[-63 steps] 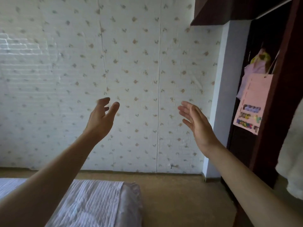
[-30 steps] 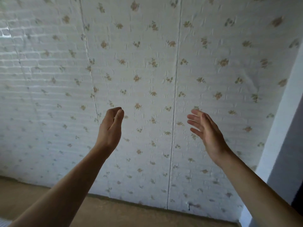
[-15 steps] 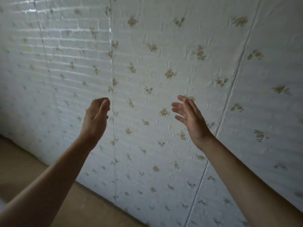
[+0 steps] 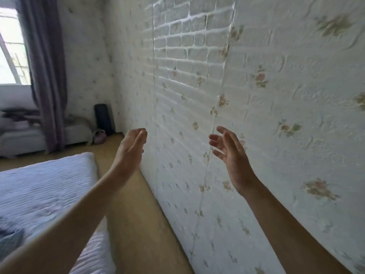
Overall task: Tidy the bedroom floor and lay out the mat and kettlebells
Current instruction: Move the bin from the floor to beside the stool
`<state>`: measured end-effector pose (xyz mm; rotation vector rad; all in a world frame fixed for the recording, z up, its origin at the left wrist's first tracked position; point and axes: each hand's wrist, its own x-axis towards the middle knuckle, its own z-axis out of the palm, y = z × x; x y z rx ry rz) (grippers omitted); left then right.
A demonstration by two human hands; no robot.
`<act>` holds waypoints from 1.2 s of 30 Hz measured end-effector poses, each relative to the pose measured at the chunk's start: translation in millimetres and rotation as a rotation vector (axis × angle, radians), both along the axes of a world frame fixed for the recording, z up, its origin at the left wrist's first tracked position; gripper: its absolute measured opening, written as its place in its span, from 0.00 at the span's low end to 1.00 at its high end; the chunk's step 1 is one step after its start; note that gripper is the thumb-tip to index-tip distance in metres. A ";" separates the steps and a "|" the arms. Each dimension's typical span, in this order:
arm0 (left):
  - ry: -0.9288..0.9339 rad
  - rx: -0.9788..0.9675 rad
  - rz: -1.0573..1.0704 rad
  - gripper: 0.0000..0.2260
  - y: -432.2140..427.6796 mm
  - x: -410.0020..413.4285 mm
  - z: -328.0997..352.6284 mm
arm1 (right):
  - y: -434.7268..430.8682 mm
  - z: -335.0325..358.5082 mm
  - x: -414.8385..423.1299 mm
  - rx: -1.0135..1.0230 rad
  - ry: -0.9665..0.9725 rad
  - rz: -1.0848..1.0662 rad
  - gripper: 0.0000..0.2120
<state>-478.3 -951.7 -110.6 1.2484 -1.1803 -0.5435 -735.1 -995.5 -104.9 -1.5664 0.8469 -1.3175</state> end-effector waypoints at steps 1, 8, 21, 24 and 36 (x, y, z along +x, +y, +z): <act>0.003 -0.005 0.063 0.24 -13.1 3.3 -0.1 | -22.8 0.0 5.6 -0.001 -0.010 0.045 0.25; -0.218 -0.021 0.321 0.20 -74.7 35.7 34.9 | -142.4 23.7 68.6 -0.038 -0.059 0.297 0.38; -0.012 -0.054 0.461 0.21 -204.6 228.5 28.1 | -317.2 16.0 288.7 -0.051 -0.021 0.501 0.43; -0.057 -0.043 0.484 0.28 -240.6 289.9 52.7 | -354.8 40.0 346.6 -0.074 -0.063 0.503 0.44; -0.102 -0.055 0.526 0.26 -387.8 468.0 46.7 | -511.9 49.2 521.6 -0.132 -0.083 0.515 0.44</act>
